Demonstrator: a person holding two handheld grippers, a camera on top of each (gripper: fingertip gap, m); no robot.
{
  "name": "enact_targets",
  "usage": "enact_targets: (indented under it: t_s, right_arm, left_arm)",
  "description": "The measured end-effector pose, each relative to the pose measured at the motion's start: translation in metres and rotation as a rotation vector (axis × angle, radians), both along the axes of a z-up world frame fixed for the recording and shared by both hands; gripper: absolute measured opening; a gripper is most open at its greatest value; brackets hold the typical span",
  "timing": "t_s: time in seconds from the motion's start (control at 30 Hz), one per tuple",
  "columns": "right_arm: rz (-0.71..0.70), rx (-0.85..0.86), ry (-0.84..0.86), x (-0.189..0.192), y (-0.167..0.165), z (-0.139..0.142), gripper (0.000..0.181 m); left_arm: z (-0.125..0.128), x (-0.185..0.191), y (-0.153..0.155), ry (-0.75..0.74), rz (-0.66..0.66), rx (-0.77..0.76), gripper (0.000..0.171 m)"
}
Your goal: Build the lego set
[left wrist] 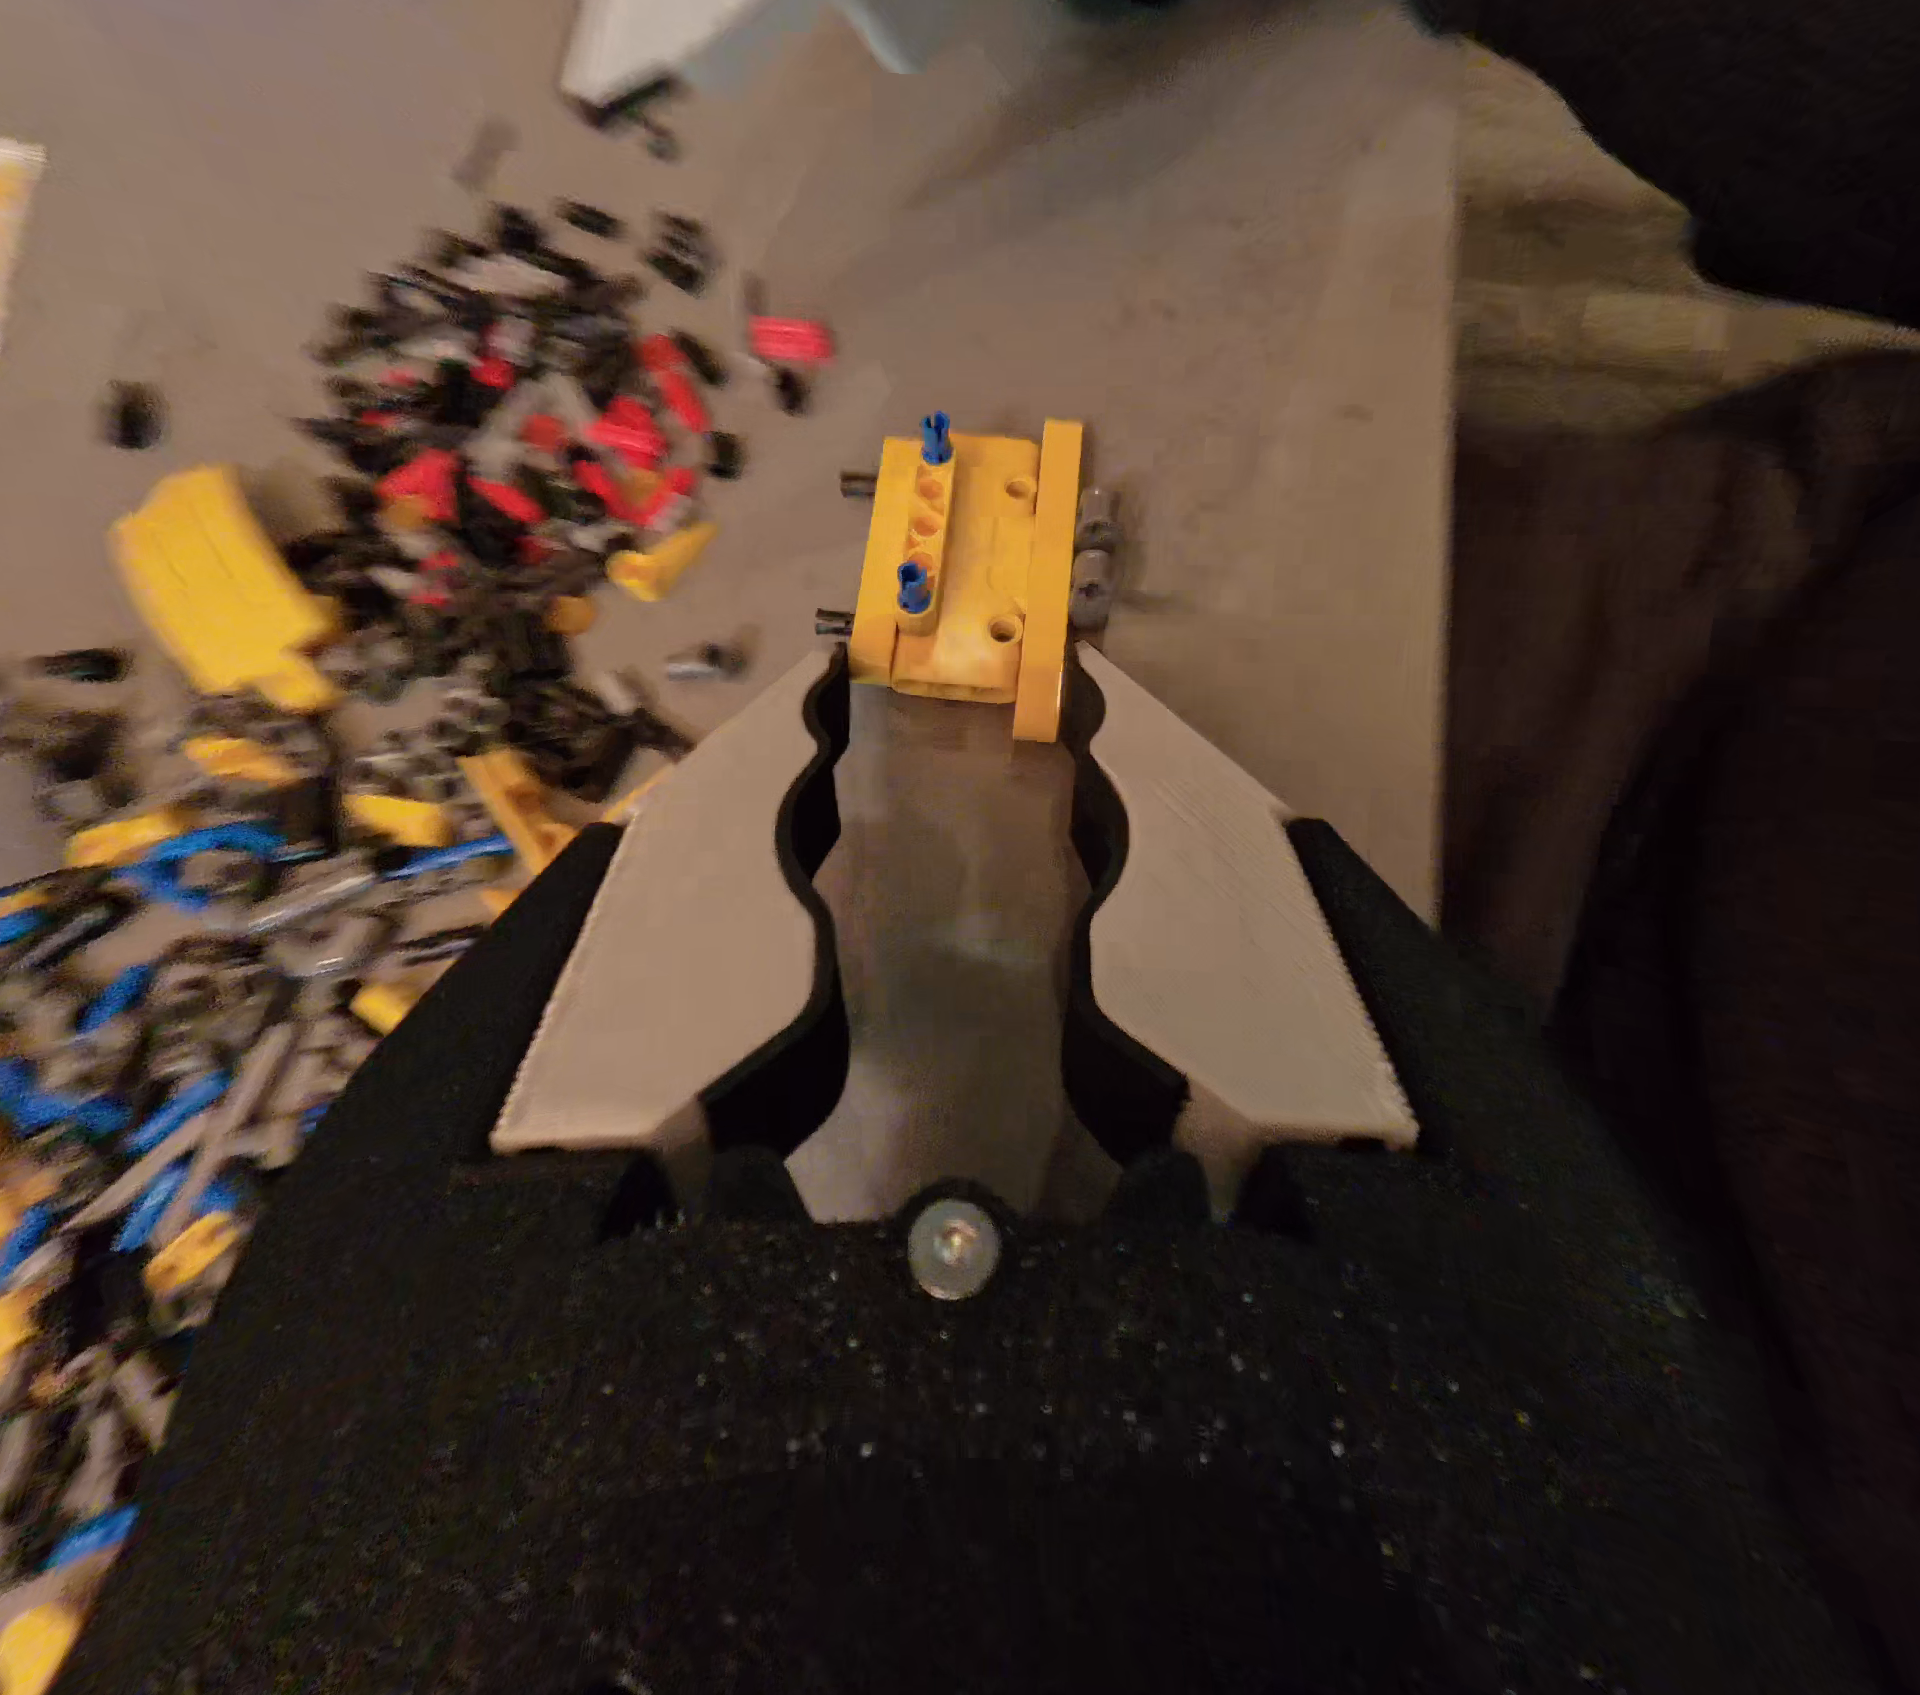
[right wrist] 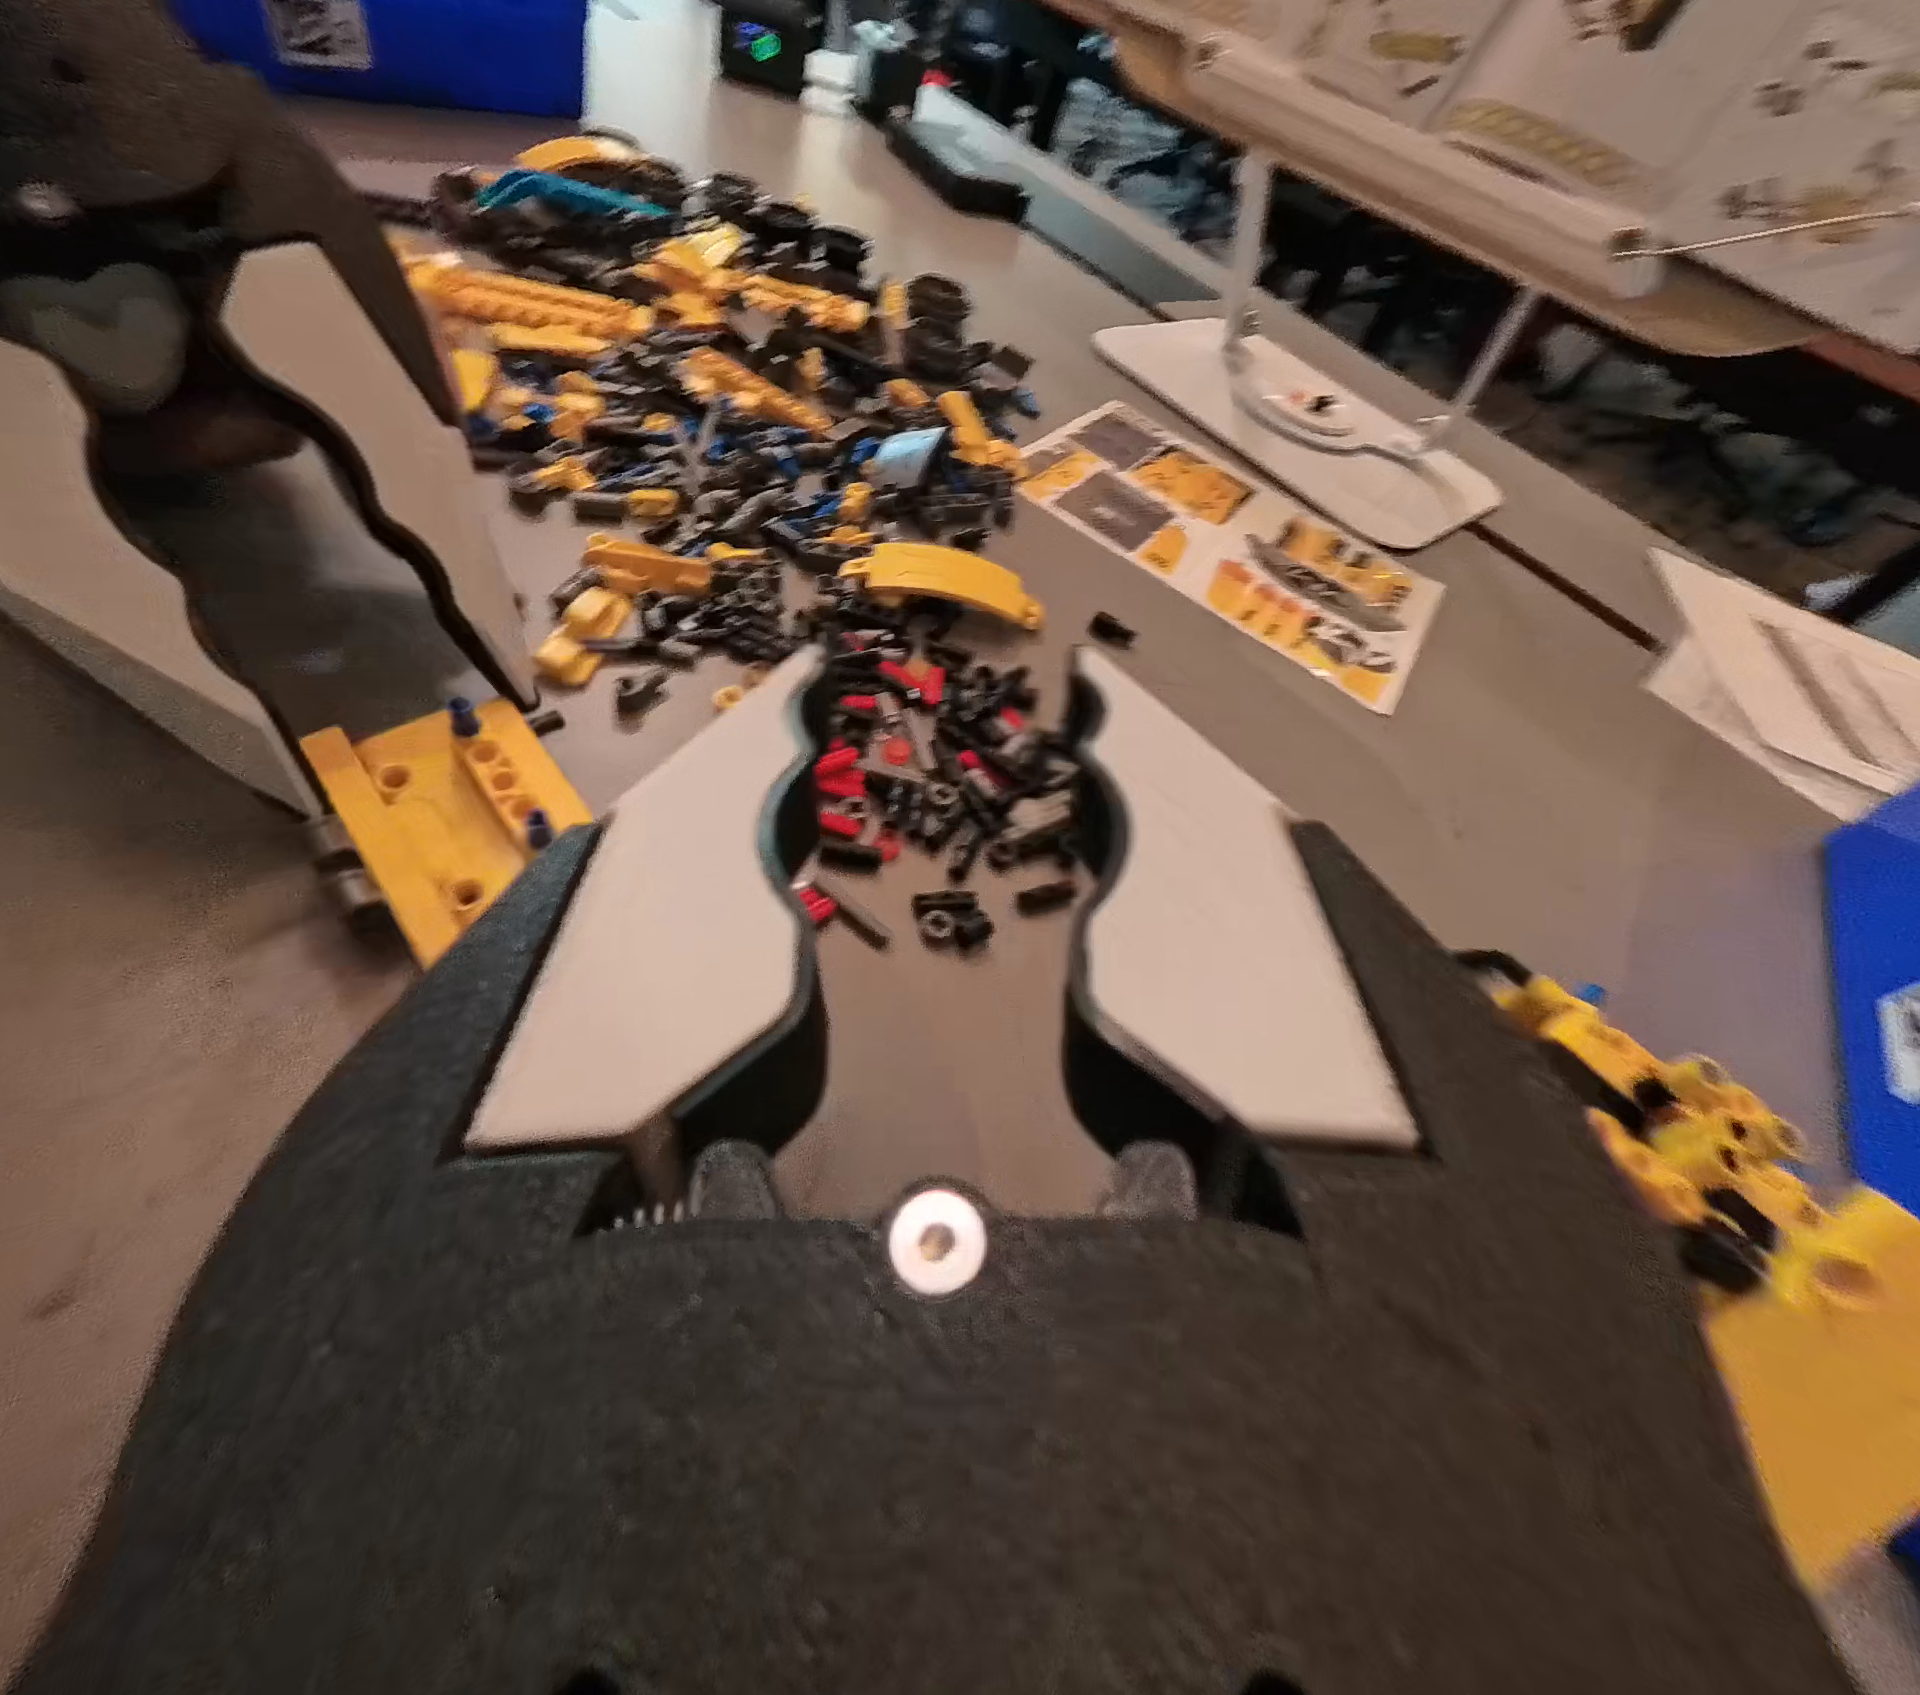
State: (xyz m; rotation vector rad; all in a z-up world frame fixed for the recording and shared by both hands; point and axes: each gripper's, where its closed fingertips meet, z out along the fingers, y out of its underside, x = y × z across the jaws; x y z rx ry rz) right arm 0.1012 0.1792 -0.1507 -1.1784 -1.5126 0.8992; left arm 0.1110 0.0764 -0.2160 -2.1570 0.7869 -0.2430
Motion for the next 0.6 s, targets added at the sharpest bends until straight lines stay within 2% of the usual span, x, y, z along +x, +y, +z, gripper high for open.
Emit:
enact_targets:
  t_s: [0.07,0.13,0.23,0.33,0.43,0.53,0.6]
  right_arm:
    - [-0.095,0.009,0.071,0.004,0.017,0.012,0.07]
    - [-0.144,0.019,0.153,0.01,0.024,0.026,0.071]
    - [-0.159,0.082,0.281,0.018,0.014,0.051,0.07]
    - [-0.12,0.135,0.389,0.016,-0.022,0.066,0.054]
    - [-0.104,0.163,0.461,0.003,-0.058,0.067,0.039]
    - [-0.158,0.241,0.444,-0.008,-0.072,0.062,0.022]
    - [-0.154,0.19,0.458,-0.01,-0.077,0.062,0.014]
  left_arm:
    - [0.027,-0.013,0.021,-0.061,0.136,0.162,0.04]
    - [0.058,-0.034,0.033,-0.159,0.274,0.33,0.04]
    - [0.08,-0.054,0.034,-0.247,0.363,0.445,0.04]
    - [0.086,-0.062,0.035,-0.252,0.411,0.49,0.04]
    - [0.086,-0.062,0.035,-0.205,0.422,0.509,0.04]
    - [0.091,-0.06,0.032,-0.121,0.421,0.579,0.04]
    - [0.096,-0.059,0.03,-0.076,0.421,0.631,0.04]
